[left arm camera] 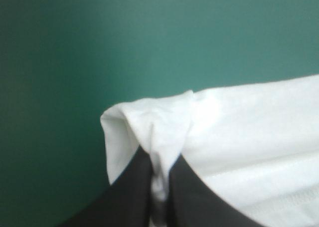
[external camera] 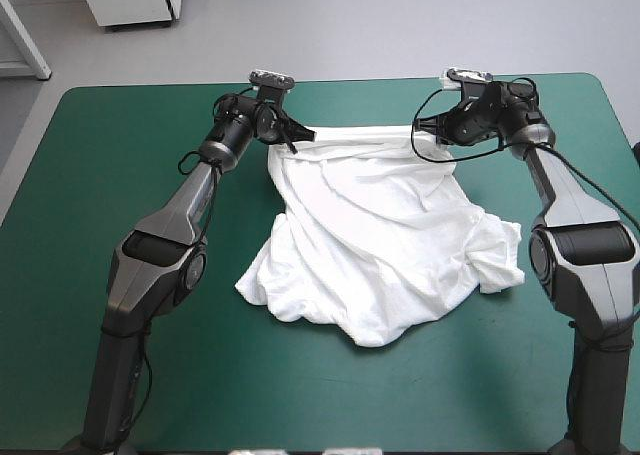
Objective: Fold the cloth
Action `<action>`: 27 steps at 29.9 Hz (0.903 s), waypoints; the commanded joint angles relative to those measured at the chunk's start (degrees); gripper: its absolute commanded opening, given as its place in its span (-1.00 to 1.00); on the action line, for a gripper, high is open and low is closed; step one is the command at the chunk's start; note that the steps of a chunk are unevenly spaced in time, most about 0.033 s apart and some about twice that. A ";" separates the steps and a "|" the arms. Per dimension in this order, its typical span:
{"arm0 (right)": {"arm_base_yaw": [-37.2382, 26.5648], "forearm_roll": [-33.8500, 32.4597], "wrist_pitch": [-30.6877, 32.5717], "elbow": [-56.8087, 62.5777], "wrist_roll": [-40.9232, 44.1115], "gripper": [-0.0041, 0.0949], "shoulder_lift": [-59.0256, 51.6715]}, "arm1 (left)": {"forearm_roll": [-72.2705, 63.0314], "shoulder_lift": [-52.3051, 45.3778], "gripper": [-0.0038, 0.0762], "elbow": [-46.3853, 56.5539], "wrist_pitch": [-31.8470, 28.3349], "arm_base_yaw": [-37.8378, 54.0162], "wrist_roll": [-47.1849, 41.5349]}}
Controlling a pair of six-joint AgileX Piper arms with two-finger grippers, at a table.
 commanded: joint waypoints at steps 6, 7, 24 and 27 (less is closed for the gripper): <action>-2.14 2.47 6.57 -5.34 0.63 0.32 -5.48 | 0.38 -8.30 0.27 -5.87 8.16 0.20 -0.75; -2.14 2.09 7.52 -5.91 1.06 0.28 -6.09 | 0.27 -9.09 0.30 -6.52 8.76 0.20 -0.89; -2.14 -2.81 19.43 -2.16 1.06 0.06 -26.88 | -0.11 -29.57 0.27 -3.38 25.96 0.20 -0.61; -2.14 -4.81 19.31 5.05 1.06 0.05 -32.13 | -0.26 -34.90 0.27 4.28 25.96 0.20 -0.76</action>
